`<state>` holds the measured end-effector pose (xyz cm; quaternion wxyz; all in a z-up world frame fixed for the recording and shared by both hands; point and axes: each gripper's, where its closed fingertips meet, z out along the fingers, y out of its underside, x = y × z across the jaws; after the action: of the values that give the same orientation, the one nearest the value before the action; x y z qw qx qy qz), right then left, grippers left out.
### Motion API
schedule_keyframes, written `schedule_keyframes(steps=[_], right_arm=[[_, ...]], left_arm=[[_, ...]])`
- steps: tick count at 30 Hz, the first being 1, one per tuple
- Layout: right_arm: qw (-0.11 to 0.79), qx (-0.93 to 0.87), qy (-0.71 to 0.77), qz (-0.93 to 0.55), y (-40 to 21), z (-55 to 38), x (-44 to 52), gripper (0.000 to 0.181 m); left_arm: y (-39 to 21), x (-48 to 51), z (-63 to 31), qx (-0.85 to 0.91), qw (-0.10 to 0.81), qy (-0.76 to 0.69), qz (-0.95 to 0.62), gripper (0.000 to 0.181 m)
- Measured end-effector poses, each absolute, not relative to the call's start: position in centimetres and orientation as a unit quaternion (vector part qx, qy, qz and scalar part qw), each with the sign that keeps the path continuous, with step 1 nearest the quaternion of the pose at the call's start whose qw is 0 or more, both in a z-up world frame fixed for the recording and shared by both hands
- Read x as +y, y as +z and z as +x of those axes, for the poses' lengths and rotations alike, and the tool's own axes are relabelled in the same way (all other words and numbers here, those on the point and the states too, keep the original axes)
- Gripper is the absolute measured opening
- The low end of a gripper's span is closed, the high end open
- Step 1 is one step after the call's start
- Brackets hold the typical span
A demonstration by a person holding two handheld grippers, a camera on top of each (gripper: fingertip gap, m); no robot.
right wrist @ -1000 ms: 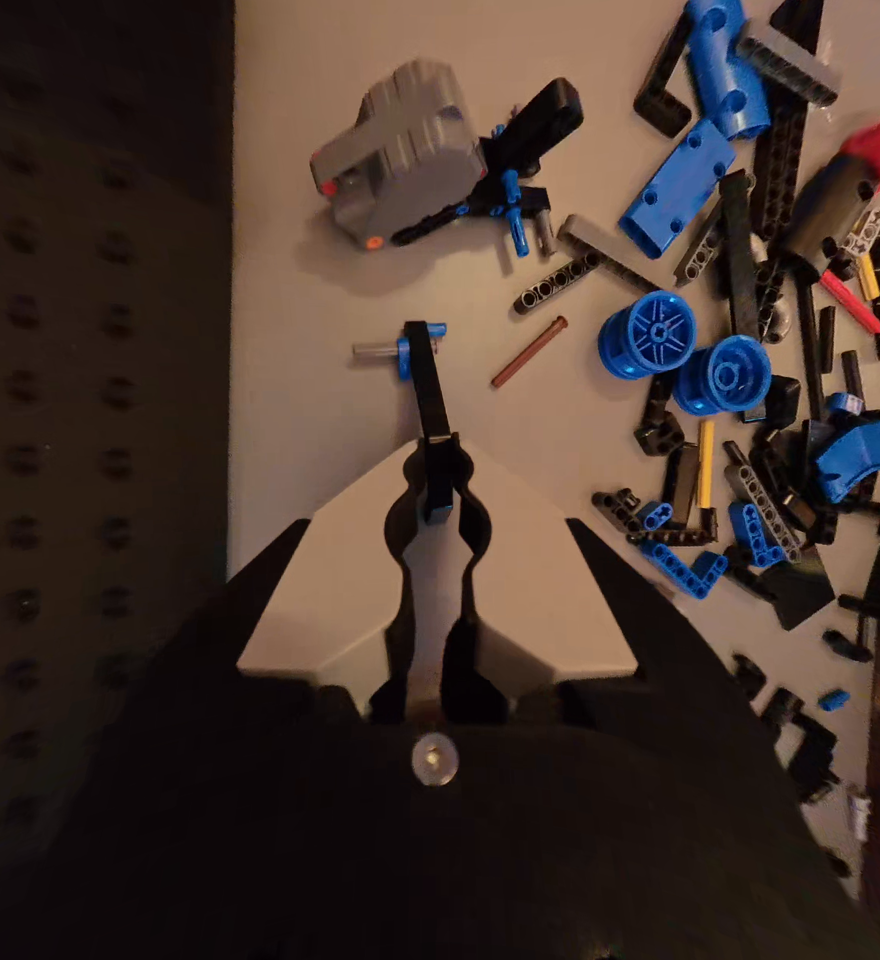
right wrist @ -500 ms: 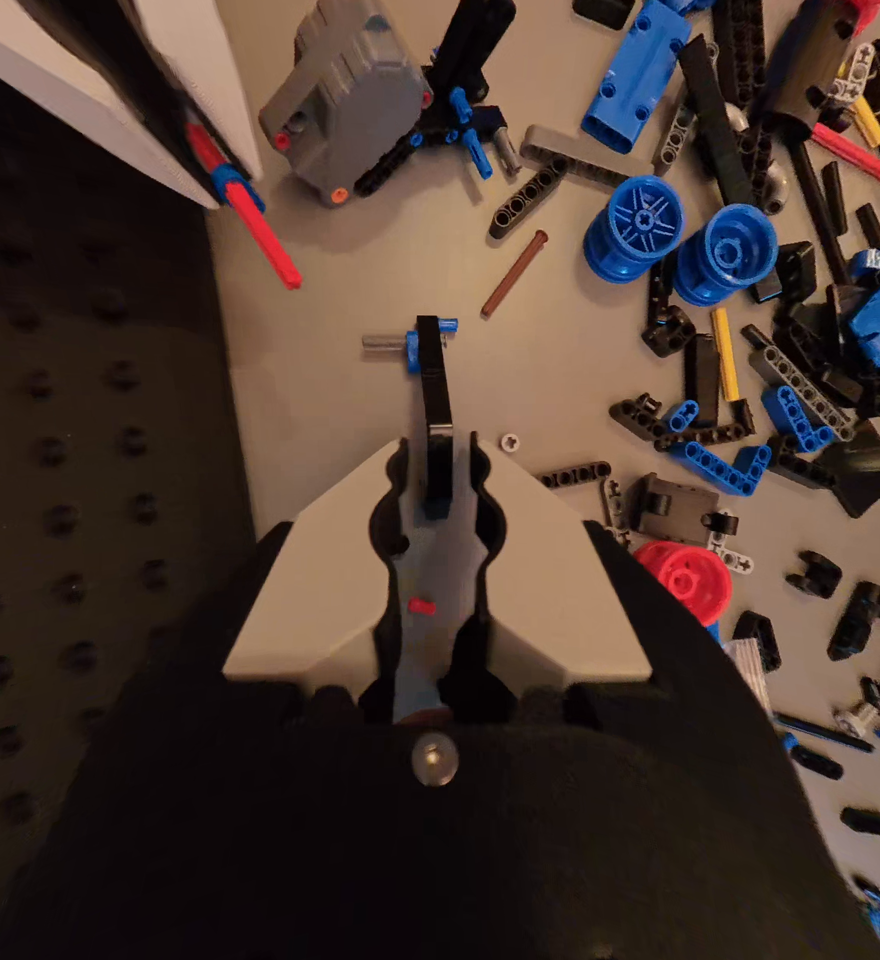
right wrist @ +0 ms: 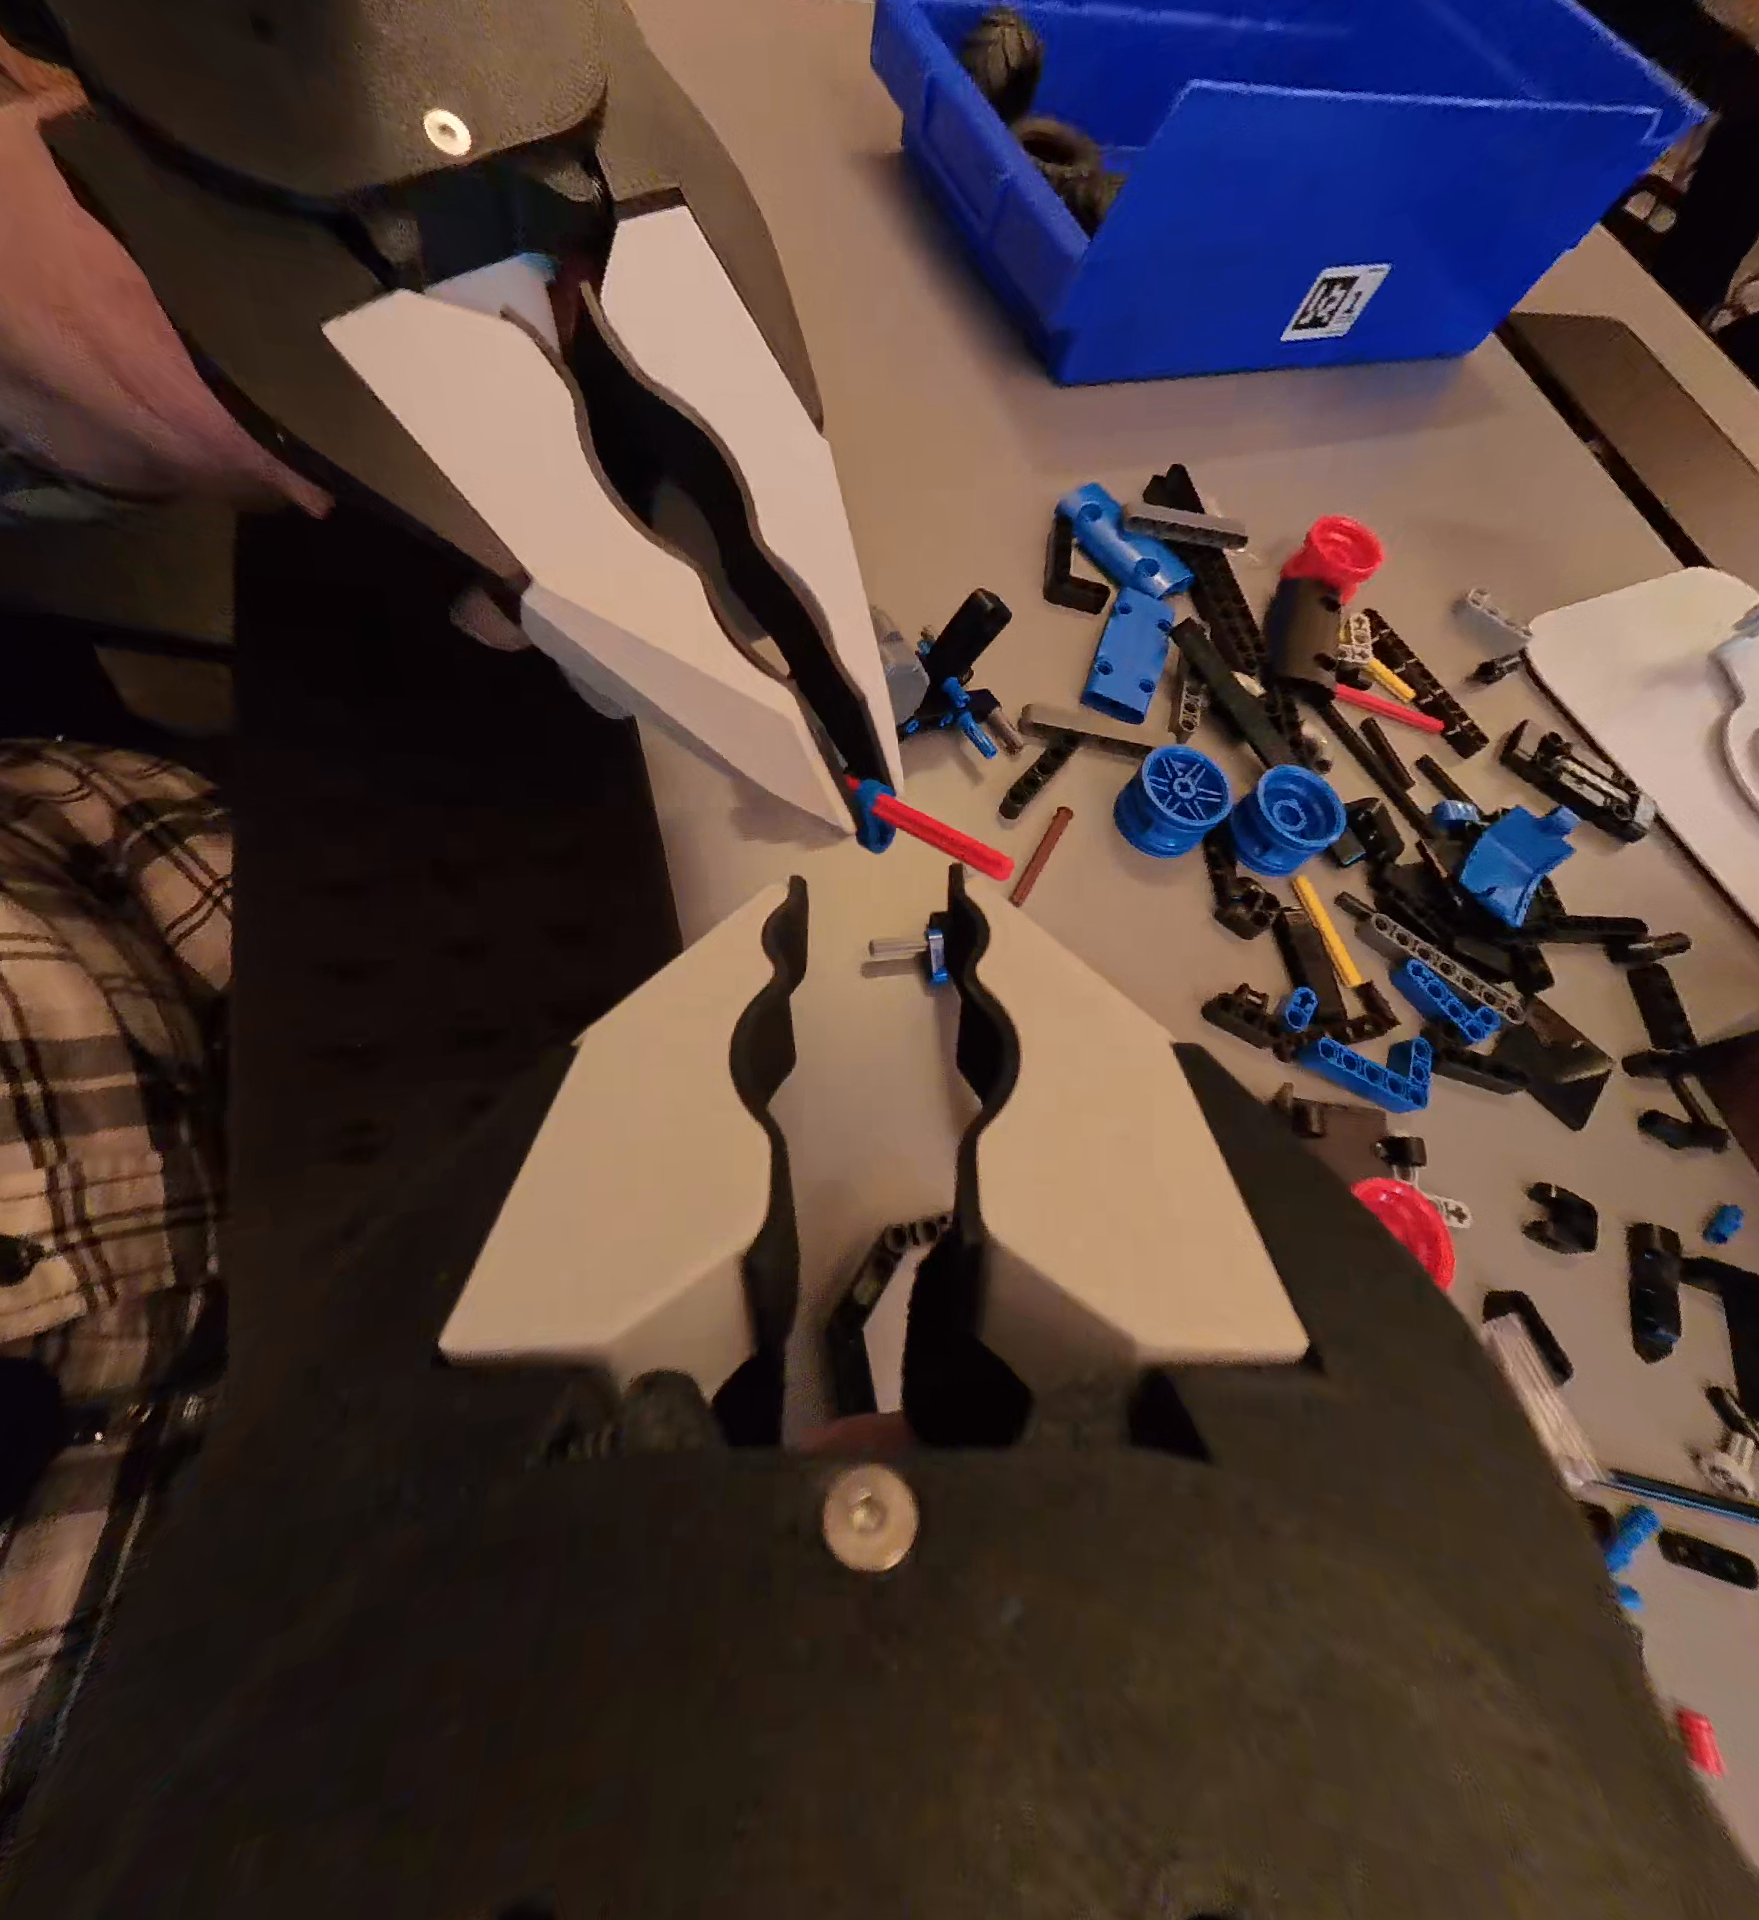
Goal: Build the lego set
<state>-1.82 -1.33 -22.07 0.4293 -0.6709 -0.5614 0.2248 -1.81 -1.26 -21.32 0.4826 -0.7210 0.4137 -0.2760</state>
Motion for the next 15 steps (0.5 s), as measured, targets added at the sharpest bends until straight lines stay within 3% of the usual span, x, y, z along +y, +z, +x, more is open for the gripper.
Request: schedule_keyframes(steps=[4, 8, 14, 15], right_arm=[[0.449, -0.548, 0.23, -0.668, -21.8, -2.3, -1.5, 0.023], [0.493, -0.54, 0.196, -0.653, -21.2, -2.6, -0.9, 0.003], [0.49, -0.575, 0.159, -0.636, -20.3, -1.0, -0.9, 0.011], [0.484, -0.582, 0.175, -0.63, -20.0, -1.1, -1.2, 0.02]], left_arm=[[-20.3, -1.4, -1.3, 0.363, 0.473, -0.359, -0.718, 0.005], [-19.9, -1.3, -1.2, 0.339, 0.469, -0.393, -0.715, 0.005], [-20.2, -1.9, -1.6, 0.428, 0.485, -0.318, -0.694, 0.005], [-20.1, -1.7, -1.8, 0.437, 0.49, -0.302, -0.691, 0.005]])
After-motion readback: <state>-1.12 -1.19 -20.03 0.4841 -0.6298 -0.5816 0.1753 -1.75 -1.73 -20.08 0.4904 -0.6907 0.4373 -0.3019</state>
